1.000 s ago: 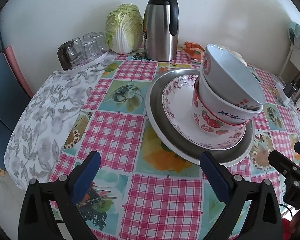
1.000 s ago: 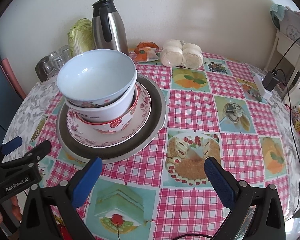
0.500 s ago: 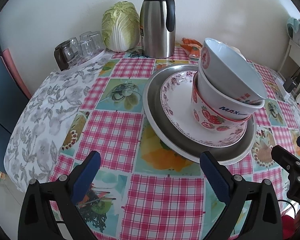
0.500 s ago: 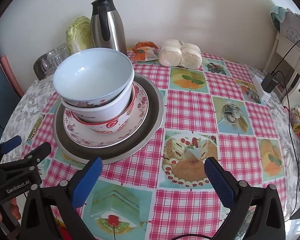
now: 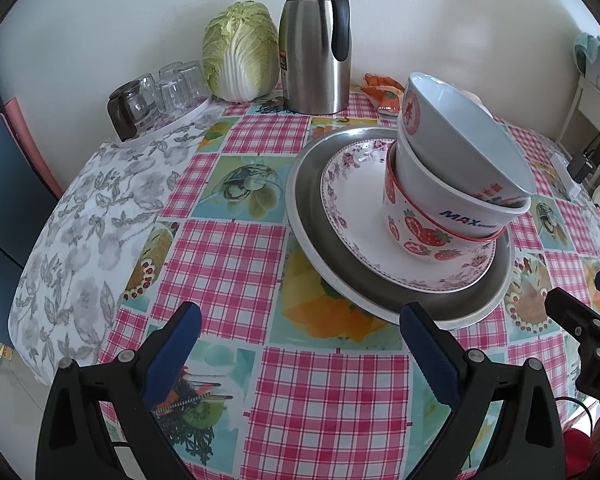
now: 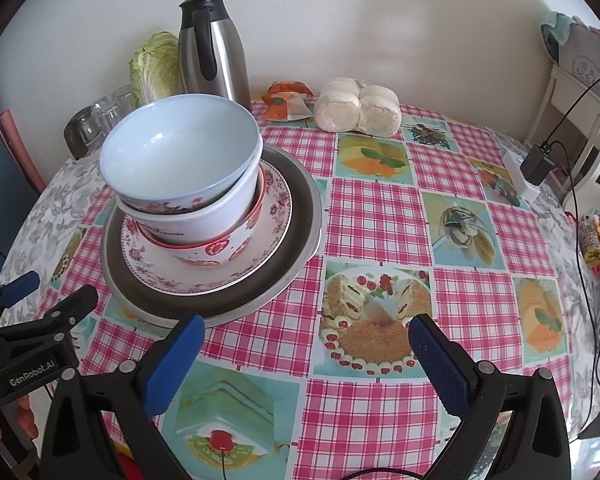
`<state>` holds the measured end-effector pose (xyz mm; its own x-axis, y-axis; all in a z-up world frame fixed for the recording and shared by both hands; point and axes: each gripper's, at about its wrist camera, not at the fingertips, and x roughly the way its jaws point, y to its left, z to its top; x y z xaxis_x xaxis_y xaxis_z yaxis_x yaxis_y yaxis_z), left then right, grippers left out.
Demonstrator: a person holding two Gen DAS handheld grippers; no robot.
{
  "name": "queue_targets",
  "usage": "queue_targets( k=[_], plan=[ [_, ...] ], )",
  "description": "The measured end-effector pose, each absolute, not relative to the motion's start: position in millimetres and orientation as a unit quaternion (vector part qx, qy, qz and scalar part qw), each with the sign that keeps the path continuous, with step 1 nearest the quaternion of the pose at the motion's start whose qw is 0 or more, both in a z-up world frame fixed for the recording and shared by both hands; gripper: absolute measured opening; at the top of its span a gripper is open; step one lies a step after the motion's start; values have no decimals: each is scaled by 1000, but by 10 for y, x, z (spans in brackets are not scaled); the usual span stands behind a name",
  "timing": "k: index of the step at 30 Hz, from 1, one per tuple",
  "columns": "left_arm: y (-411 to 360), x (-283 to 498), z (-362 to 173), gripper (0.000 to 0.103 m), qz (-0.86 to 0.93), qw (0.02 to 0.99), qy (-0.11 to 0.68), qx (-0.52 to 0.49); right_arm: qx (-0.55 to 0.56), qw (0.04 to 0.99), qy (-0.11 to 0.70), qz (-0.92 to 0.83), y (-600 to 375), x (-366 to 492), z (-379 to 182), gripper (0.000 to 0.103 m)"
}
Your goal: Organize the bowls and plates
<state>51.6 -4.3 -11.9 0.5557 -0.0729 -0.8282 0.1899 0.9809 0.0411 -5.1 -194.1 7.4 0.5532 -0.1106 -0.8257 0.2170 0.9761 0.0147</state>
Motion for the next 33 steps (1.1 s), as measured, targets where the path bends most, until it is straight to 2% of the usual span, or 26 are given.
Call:
queue_targets(
  k=[33],
  plan=[
    [-34, 484, -119, 99, -87, 881, 461, 59, 60, 876, 468, -99, -1993, -56, 38, 103]
  ],
)
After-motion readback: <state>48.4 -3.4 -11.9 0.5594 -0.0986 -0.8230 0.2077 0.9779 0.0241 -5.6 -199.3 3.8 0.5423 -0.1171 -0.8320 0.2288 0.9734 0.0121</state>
